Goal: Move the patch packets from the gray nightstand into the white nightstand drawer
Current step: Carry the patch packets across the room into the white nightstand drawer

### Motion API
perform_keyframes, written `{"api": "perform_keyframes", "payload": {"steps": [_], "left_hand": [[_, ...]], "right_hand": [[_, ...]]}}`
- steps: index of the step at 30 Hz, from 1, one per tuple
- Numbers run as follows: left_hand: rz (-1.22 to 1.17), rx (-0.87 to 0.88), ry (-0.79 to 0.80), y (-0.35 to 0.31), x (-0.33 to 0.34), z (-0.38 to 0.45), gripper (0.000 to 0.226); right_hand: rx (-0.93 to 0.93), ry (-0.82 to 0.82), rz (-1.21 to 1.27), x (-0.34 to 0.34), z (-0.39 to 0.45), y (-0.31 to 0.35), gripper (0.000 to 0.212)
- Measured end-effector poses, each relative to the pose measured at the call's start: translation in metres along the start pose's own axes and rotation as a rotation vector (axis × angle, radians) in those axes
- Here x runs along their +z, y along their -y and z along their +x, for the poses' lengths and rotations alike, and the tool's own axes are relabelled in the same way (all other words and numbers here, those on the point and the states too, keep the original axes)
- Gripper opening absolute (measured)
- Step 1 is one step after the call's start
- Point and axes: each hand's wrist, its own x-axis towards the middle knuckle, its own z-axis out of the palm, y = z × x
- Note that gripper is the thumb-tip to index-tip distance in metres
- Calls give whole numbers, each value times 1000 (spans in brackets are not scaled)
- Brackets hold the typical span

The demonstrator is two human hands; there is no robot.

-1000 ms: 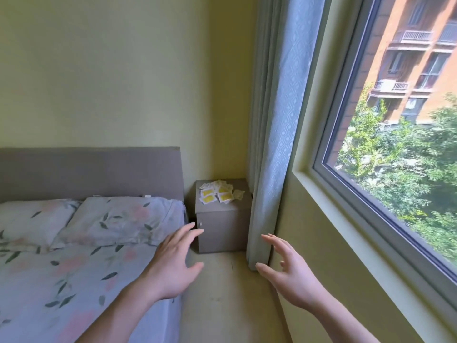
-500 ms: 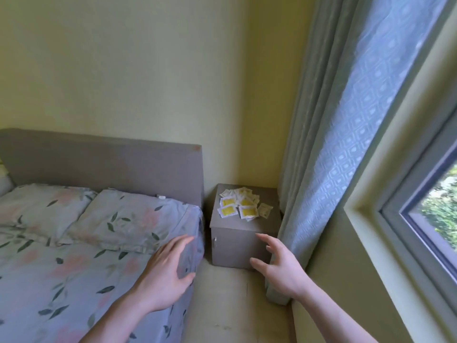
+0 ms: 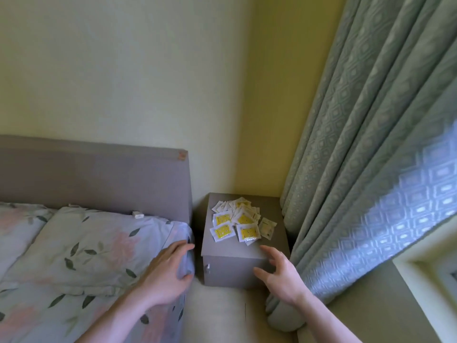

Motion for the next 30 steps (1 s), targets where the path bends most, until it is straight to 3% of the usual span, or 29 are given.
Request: {"api": "perform_keyframes", "payload": {"steps": [7,16,21,30], "left_hand": [[-53,-45,169,7,21,148,65],[-89,-251,297,25,91,293,58],[-96,-330,308,51,123,351,59],[-30,-356,333,112,221,429,66]], "right_hand": [[183,-32,74,-19,106,-27,65],[372,106,62,-19,272,-81,68],[437,136,93,-4,345,-102,48],[554,-10,168,53,432,-174,44]]}}
